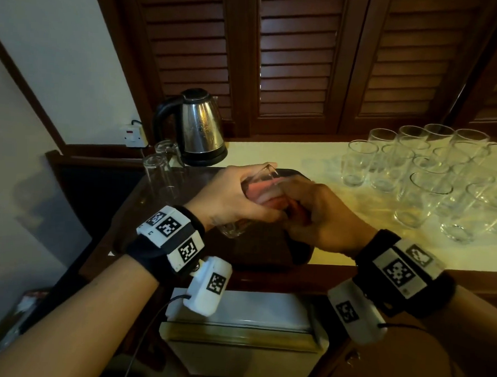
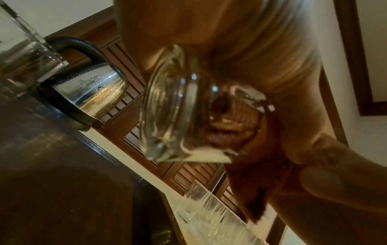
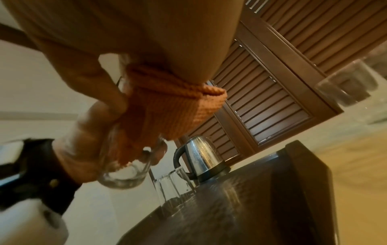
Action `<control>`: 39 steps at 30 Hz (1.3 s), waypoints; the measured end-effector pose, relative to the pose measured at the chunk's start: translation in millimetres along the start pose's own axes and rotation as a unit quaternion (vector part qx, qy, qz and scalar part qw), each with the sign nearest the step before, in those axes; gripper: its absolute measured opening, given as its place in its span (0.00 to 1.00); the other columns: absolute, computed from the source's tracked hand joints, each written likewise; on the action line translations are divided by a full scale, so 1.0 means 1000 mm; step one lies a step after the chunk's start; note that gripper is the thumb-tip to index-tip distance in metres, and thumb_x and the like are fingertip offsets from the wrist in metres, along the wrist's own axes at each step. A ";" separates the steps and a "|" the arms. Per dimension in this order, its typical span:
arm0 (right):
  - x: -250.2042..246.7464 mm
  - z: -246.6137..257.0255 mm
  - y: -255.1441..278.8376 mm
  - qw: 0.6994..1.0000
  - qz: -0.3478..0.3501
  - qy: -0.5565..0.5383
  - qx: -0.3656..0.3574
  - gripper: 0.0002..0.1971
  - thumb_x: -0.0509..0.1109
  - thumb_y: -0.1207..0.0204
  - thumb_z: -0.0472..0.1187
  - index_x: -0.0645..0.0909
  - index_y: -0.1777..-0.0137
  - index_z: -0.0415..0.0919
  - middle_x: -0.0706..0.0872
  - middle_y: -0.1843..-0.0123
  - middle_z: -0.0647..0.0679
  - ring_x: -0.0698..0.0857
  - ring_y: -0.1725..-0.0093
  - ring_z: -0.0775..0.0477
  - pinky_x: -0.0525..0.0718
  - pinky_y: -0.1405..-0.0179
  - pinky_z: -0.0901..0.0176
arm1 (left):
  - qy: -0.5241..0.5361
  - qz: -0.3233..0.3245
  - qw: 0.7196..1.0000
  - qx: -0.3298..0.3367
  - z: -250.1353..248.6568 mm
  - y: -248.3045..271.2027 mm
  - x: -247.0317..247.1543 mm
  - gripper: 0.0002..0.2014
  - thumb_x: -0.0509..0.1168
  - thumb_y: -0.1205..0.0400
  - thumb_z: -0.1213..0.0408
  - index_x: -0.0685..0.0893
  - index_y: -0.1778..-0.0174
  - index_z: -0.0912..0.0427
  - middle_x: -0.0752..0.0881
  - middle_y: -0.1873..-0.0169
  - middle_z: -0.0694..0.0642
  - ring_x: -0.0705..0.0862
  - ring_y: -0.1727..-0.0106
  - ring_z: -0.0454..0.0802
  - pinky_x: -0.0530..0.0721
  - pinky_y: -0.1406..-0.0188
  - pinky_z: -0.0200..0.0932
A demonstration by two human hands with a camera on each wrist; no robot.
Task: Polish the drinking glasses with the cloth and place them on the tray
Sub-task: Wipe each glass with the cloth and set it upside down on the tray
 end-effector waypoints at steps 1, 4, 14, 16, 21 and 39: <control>0.000 -0.001 0.001 1.000 0.026 -0.009 0.005 0.25 0.72 0.33 0.36 0.83 0.35 0.51 0.85 0.35 0.46 0.83 0.35 0.48 0.83 0.37 0.48 | -0.013 0.013 1.000 0.002 -0.001 -0.001 0.003 0.30 0.81 0.39 0.47 0.86 0.42 0.51 0.91 0.47 0.52 0.89 0.43 0.50 0.83 0.36 0.64; -0.013 0.003 0.003 0.998 0.045 -0.043 0.004 0.29 0.70 0.36 0.26 0.83 0.34 0.48 0.86 0.35 0.51 0.84 0.35 0.52 0.85 0.41 0.56 | -0.001 0.030 1.000 0.007 -0.002 -0.001 0.010 0.32 0.81 0.38 0.49 0.86 0.39 0.58 0.91 0.46 0.55 0.89 0.42 0.54 0.82 0.35 0.67; -0.056 -0.015 0.021 0.975 -0.203 -0.081 0.047 0.08 0.71 0.19 0.28 0.85 0.43 0.38 0.88 0.46 0.46 0.89 0.48 0.48 0.87 0.53 0.59 | 0.052 0.037 0.998 -0.012 -0.004 -0.007 0.016 0.30 0.83 0.36 0.55 0.86 0.39 0.59 0.91 0.47 0.54 0.89 0.44 0.51 0.85 0.38 0.50; -0.055 -0.010 0.021 0.970 -0.226 -0.084 0.020 0.07 0.74 0.21 0.30 0.87 0.44 0.38 0.90 0.48 0.45 0.89 0.49 0.51 0.88 0.52 0.60 | 0.072 0.049 0.996 -0.019 -0.004 -0.009 0.019 0.24 0.84 0.36 0.61 0.86 0.45 0.57 0.92 0.55 0.51 0.90 0.53 0.47 0.87 0.47 0.46; -0.044 -0.006 0.018 0.986 -0.146 -0.073 -0.025 0.11 0.70 0.21 0.37 0.87 0.42 0.35 0.89 0.48 0.45 0.86 0.51 0.48 0.83 0.56 0.56 | 0.112 0.042 0.993 -0.024 -0.006 -0.011 0.017 0.26 0.80 0.36 0.54 0.85 0.44 0.61 0.91 0.55 0.63 0.90 0.58 0.54 0.89 0.54 0.47; -0.022 -0.019 0.010 0.997 -0.066 -0.042 0.016 0.28 0.82 0.34 0.51 0.76 0.36 0.56 0.85 0.43 0.57 0.83 0.46 0.64 0.79 0.45 0.74 | 0.174 0.098 0.978 -0.057 -0.008 -0.023 0.024 0.42 0.85 0.49 0.37 0.86 0.46 0.62 0.91 0.57 0.55 0.90 0.56 0.48 0.88 0.57 0.39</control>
Point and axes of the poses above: each hand's wrist, its own y-axis away from the middle knuckle, its own x-axis out of the palm, z = x × y, the point moved 7 cm from there along -y, towards the middle knuckle
